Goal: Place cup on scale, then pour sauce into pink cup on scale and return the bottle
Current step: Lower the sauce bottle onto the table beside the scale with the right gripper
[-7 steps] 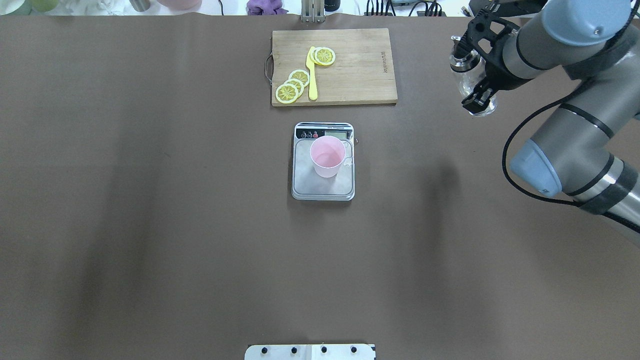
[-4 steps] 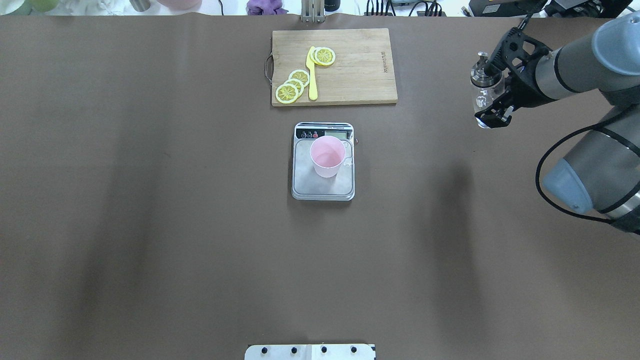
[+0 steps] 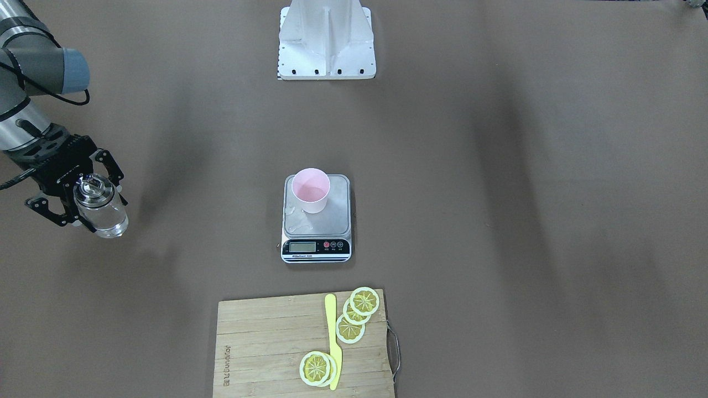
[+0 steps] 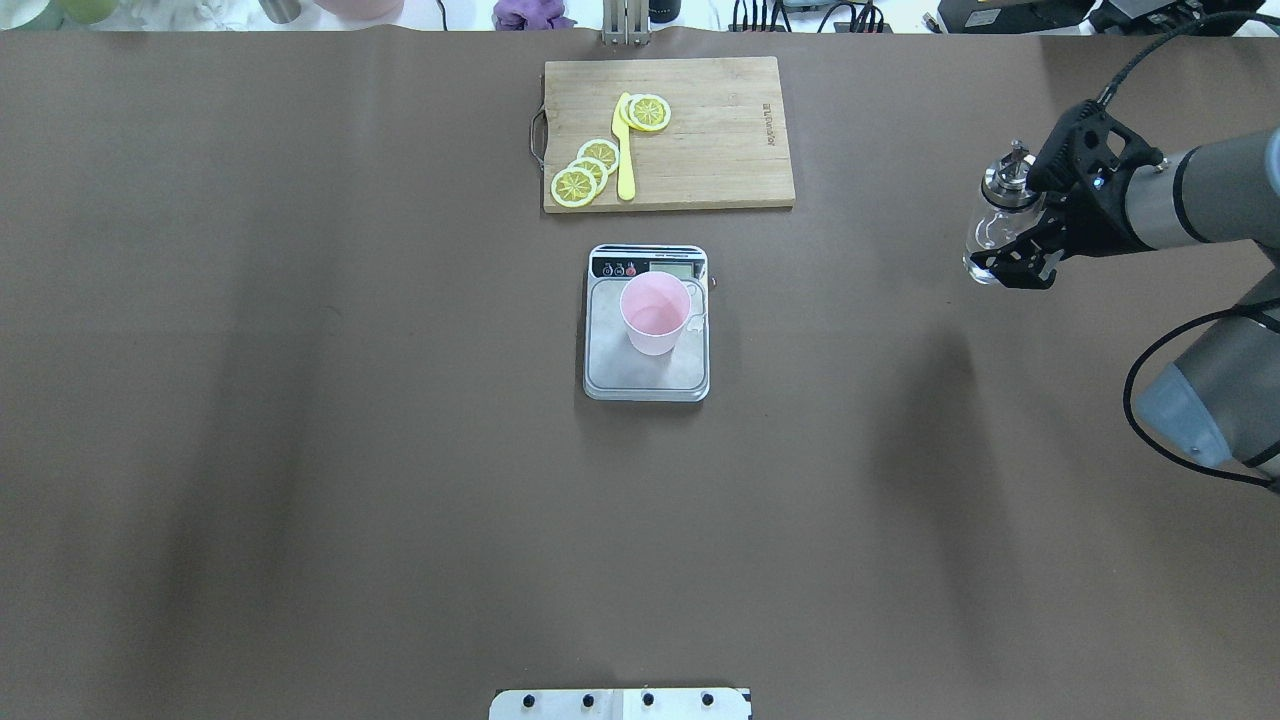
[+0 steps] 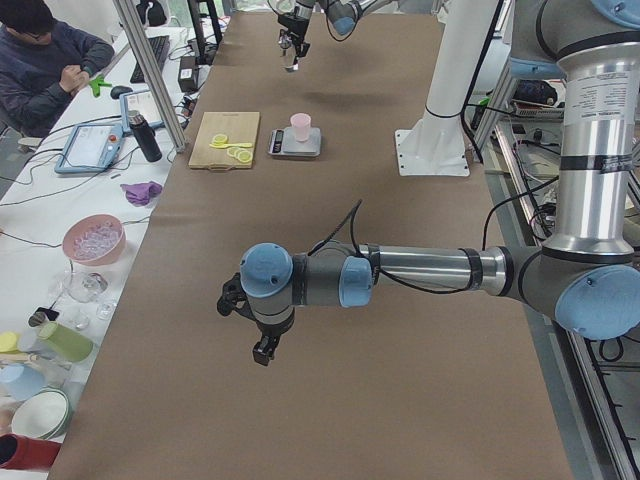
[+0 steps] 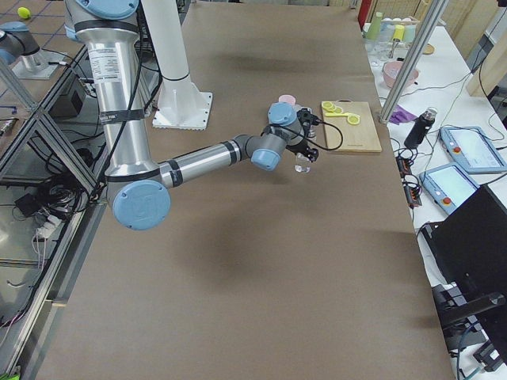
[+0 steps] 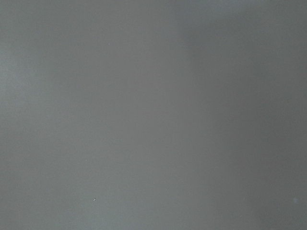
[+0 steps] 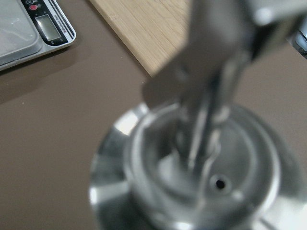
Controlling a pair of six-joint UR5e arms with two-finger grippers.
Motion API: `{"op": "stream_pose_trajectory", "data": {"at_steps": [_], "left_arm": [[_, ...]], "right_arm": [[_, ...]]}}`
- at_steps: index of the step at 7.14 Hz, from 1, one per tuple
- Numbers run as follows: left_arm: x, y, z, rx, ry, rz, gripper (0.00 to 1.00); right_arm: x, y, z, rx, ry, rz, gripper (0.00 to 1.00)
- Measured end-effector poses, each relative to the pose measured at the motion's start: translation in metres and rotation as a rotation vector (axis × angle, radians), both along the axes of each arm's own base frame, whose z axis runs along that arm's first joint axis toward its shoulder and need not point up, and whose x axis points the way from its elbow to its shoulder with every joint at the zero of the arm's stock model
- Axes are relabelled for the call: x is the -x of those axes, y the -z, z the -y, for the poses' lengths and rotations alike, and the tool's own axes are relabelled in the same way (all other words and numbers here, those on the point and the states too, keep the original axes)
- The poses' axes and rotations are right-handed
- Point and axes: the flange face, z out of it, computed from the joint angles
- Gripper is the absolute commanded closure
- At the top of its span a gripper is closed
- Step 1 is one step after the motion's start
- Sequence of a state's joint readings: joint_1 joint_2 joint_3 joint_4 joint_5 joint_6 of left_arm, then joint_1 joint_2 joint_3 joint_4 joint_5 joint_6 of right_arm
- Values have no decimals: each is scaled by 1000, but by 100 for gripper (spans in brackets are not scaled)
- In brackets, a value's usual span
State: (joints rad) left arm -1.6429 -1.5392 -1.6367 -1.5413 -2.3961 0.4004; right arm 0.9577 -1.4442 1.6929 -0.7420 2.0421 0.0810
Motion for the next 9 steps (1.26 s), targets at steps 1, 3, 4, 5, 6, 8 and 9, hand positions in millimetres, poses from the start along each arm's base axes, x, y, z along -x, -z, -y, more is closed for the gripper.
{"op": "stream_pose_trajectory", "data": {"at_steps": [1, 3, 4, 5, 6, 8, 9], "left_arm": [[0, 0, 0, 0, 0, 0, 1], [0, 0, 0, 1, 0, 0, 1], [0, 0, 0, 0, 0, 0, 1], [0, 0, 0, 0, 0, 0, 1], [0, 0, 0, 0, 0, 0, 1], [0, 0, 0, -1, 1, 0, 1], [0, 0, 0, -1, 0, 0, 1]], "right_arm": [[2, -26, -1, -17, -15, 60, 100], [6, -47, -6, 2, -31, 154, 100], [9, -50, -11, 19, -30, 201, 100], [13, -56, -17, 22, -27, 245, 100], [15, -66, -22, 16, -24, 280, 100], [20, -82, -28, 6, -16, 312, 100], [23, -84, -30, 7, -16, 315, 100]]}}
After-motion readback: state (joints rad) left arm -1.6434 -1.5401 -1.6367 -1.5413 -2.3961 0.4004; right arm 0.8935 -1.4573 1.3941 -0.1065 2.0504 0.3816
